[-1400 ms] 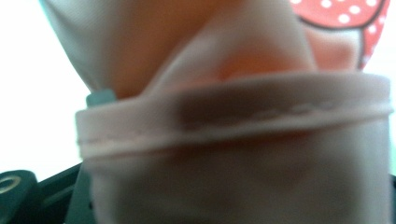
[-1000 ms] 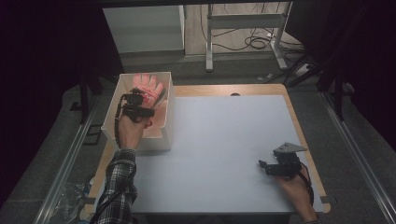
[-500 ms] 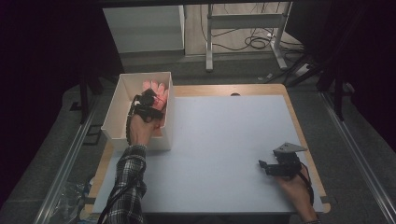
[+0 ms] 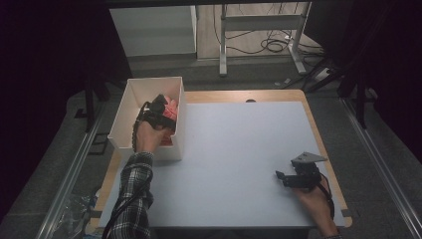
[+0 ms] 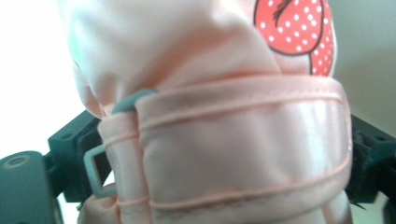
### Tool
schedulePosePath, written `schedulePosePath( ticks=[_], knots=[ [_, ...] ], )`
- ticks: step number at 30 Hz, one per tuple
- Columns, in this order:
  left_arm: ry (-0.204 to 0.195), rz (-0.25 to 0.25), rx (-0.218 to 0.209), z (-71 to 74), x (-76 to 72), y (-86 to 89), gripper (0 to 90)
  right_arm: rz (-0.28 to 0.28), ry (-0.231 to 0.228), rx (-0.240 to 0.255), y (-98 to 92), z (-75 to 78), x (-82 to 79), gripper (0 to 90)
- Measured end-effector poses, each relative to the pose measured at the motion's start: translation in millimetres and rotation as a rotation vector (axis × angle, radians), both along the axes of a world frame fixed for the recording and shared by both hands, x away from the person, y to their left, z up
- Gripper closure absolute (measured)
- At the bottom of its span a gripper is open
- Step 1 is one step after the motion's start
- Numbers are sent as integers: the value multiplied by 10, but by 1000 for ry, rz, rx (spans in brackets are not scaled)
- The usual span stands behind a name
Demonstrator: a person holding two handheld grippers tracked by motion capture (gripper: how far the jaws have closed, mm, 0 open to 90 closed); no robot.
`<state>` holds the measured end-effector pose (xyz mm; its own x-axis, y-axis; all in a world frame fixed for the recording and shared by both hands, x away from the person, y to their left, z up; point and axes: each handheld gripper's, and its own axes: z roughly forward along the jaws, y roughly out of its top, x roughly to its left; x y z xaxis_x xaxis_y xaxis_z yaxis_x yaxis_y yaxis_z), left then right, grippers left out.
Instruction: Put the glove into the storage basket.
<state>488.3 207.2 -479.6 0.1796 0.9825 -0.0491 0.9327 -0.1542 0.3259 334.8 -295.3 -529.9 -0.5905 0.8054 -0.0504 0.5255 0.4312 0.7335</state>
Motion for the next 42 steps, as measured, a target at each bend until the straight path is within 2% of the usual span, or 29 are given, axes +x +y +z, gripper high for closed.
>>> schedulePosePath(
  ticks=[6, 10, 19, 26, 33, 42],
  knots=[
    [-34, 7, -17, 73, -42, 44, 37, 0, 0, 0, 0, 0, 0, 225],
    [-89, 0, -27, 143, -98, 87, 38, 0, 0, 0, 0, 0, 0, 225],
    [-138, -17, -36, 179, -164, 126, 31, 0, 0, 0, 0, 0, 0, 225],
    [-184, -38, -36, 267, -244, 147, 29, 0, 0, 0, 0, 0, 0, 225],
    [-240, -54, -62, 367, -326, 172, 28, 0, 0, 0, 1, 0, -1, 225],
    [-318, -99, -101, 529, -465, 187, 28, -1, 0, -1, 1, 0, -2, 225]
  ],
)
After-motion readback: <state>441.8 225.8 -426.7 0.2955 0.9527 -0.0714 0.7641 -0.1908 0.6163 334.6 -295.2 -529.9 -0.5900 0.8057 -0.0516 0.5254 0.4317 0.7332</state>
